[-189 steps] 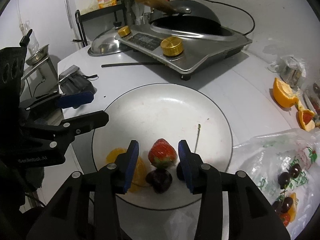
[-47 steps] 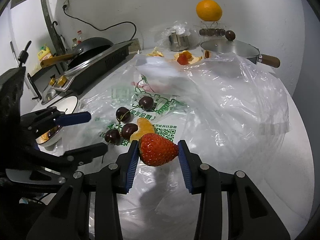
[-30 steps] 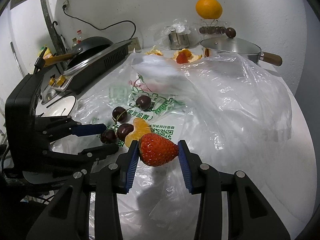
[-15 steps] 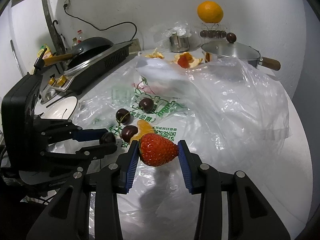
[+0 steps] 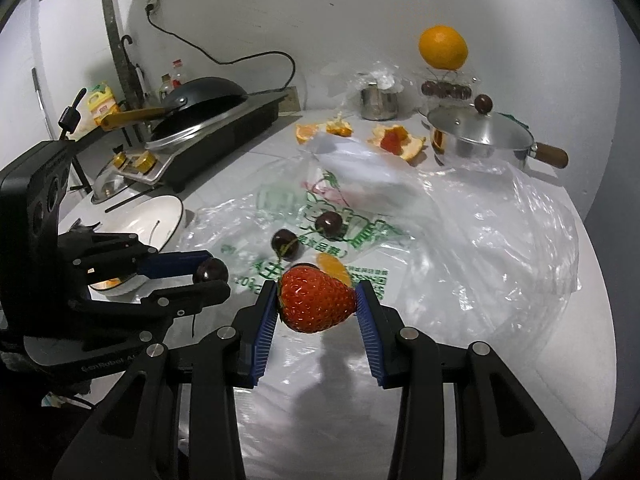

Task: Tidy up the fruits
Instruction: 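Carry the cherry and strawberry over the white plate with both grippers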

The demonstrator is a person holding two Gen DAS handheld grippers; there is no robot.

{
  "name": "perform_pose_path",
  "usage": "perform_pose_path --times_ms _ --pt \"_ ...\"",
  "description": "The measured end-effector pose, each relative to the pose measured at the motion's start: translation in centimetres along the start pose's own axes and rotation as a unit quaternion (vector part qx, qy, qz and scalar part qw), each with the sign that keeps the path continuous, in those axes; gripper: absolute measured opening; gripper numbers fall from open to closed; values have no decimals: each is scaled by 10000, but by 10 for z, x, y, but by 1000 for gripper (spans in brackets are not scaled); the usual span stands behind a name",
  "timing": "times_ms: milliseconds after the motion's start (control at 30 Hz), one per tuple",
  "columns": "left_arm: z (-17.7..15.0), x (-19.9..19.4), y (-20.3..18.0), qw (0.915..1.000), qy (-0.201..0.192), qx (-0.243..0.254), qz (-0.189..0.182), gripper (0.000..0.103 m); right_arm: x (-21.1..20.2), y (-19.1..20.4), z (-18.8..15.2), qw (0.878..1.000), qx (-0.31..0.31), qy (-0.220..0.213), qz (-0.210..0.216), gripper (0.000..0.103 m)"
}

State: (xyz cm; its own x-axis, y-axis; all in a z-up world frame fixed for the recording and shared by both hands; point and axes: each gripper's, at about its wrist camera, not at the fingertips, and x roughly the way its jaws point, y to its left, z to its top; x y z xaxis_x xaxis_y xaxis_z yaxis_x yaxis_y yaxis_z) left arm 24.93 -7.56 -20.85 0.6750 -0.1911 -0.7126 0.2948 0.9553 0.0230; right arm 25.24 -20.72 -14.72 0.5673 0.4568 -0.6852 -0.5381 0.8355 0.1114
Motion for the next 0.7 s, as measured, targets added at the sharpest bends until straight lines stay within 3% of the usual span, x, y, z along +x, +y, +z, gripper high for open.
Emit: perform_pose_path --times_ms 700 --pt "-25 -56 33 9987 -357 -332 161 29 -8 54 15 9990 -447 -56 55 42"
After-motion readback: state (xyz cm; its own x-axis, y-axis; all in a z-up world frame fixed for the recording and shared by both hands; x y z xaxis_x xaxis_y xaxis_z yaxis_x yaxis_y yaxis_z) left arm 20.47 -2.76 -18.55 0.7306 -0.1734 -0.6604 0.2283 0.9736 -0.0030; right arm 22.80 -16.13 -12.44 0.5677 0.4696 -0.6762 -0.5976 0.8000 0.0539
